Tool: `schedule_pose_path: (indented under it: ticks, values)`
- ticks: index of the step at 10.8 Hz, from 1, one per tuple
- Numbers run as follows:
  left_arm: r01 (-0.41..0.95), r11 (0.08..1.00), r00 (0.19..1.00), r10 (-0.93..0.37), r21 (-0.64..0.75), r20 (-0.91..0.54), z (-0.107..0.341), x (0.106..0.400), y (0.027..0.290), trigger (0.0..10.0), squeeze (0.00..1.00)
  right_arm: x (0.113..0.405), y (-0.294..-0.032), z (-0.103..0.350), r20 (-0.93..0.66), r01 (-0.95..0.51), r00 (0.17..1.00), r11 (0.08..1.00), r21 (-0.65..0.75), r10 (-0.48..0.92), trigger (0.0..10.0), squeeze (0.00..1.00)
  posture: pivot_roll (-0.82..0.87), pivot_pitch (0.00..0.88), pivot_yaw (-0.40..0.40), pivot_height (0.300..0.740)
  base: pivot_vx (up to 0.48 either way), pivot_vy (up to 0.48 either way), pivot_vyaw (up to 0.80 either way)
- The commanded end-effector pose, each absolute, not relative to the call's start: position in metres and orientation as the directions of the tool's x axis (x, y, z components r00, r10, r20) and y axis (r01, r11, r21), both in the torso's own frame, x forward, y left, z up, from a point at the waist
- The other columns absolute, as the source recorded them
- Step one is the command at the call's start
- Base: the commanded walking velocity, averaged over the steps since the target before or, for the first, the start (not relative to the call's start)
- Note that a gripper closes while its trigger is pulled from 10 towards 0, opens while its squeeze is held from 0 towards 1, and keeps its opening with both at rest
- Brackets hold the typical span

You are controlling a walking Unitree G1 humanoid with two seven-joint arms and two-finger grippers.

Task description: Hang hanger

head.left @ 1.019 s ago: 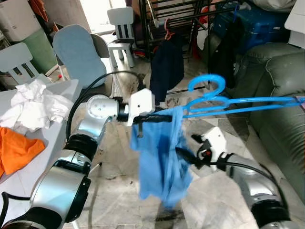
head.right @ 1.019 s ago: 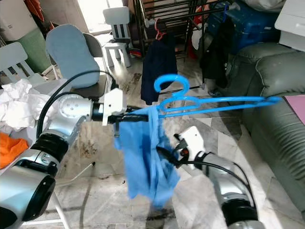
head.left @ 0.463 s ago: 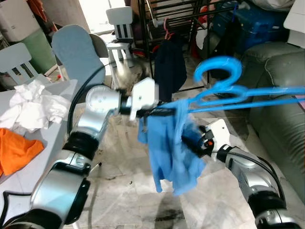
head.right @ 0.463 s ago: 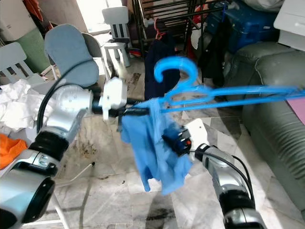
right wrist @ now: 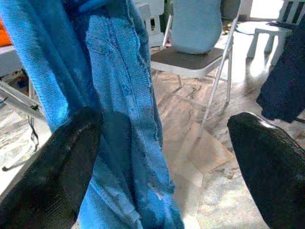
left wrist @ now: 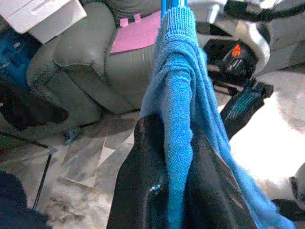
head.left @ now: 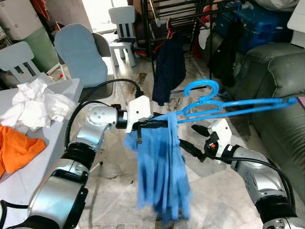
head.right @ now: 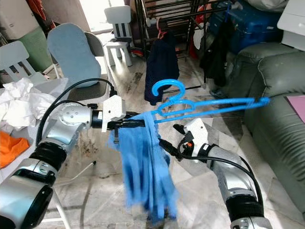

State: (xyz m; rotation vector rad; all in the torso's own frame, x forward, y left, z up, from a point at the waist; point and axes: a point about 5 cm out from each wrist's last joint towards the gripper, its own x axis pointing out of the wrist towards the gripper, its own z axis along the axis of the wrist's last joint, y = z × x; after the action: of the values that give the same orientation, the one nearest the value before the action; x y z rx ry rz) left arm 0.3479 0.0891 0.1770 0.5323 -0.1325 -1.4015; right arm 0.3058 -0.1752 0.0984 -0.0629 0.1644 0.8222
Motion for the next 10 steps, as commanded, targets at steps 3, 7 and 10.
schedule_pose_path:
  ticks: [3, 7, 10]
  values:
    - [0.871, 0.040, 0.142, -0.975, 0.490, -0.173, 0.199, 0.346, 0.086, 0.0, 0.00, 0.312, -0.160, 0.102, -0.159, -0.748, 0.657, 0.663, -0.013, 0.737, 10.0, 0.00, -0.18, 0.000, 0.130, 0.740, 0.000, 0.000, 0.00]
    - [0.873, -0.043, 0.001, -0.996, 0.486, -0.090, 0.229, 0.328, 0.068, 0.0, 0.00, 0.329, -0.154, 0.096, -0.184, -0.646, 0.755, 0.762, -0.048, 0.629, 10.0, 0.00, -0.17, 0.000, 0.125, 0.740, 0.000, 0.000, 0.00]
    - [0.868, 0.010, 0.036, -0.998, 0.496, -0.042, 0.249, 0.329, 0.075, 0.0, 0.00, 0.328, -0.165, 0.079, -0.272, -0.587, 0.786, 0.808, -0.047, 0.555, 10.0, 0.00, -0.16, 0.000, 0.113, 0.740, 0.000, 0.000, 0.00]
